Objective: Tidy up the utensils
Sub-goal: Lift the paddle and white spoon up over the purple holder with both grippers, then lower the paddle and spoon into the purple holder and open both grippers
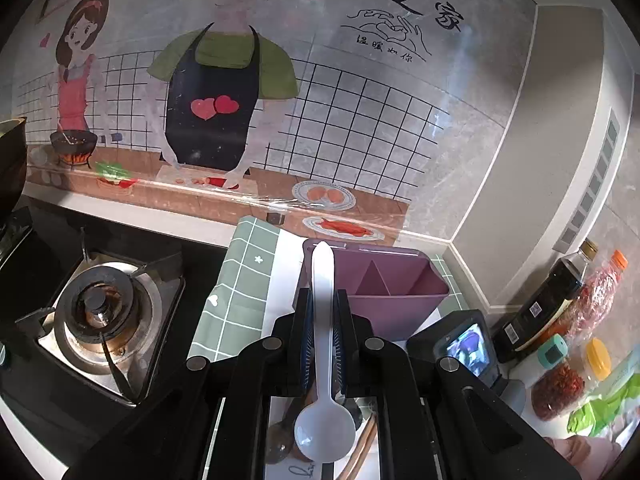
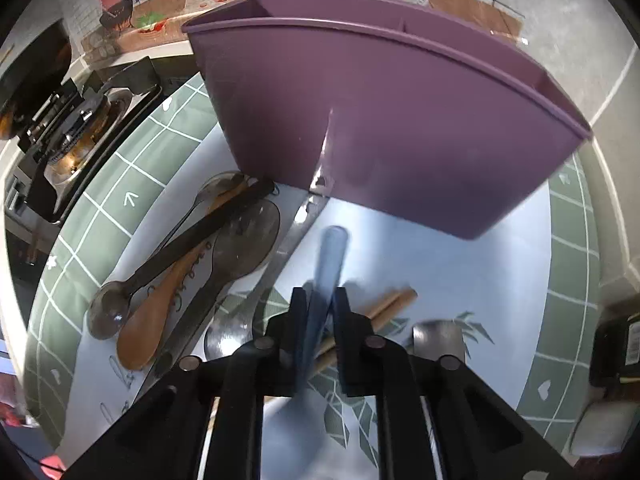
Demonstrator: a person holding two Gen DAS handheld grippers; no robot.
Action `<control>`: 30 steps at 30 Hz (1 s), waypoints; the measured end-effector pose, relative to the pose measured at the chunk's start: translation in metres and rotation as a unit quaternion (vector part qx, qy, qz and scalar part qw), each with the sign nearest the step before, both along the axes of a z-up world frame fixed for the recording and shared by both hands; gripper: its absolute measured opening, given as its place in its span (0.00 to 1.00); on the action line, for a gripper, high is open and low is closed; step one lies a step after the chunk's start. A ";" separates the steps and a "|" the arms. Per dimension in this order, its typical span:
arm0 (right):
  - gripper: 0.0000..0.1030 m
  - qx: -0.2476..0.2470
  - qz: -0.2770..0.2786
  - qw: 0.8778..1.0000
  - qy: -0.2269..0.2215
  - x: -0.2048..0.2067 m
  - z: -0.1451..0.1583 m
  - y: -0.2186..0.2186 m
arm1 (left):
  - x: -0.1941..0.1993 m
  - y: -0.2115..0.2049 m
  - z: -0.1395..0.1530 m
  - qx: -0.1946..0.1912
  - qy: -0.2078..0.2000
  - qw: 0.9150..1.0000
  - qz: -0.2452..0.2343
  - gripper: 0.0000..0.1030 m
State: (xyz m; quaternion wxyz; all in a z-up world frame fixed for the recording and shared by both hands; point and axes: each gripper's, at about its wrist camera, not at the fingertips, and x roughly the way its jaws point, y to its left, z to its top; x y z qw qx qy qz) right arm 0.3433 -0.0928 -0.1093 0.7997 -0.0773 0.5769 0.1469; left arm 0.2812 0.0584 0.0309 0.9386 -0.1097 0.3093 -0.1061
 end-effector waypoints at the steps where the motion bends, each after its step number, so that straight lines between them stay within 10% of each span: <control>1: 0.09 0.011 -0.005 1.000 0.000 -0.001 0.002 -0.005 | -0.002 0.000 0.001 0.001 -0.001 1.000 -0.001 0.10; 17: 0.09 0.150 -0.046 0.971 -0.181 -0.039 0.171 -0.091 | -0.017 -0.014 0.053 -0.026 -0.057 0.997 -0.036 0.10; 23: 0.09 0.131 -0.047 0.945 -0.295 -0.018 0.250 -0.089 | 0.008 -0.033 0.112 -0.020 -0.133 0.989 -0.061 0.10; 30: 0.09 0.102 -0.057 0.944 -0.310 0.018 0.258 -0.083 | 0.060 -0.061 0.107 -0.025 -0.189 0.979 -0.072 0.10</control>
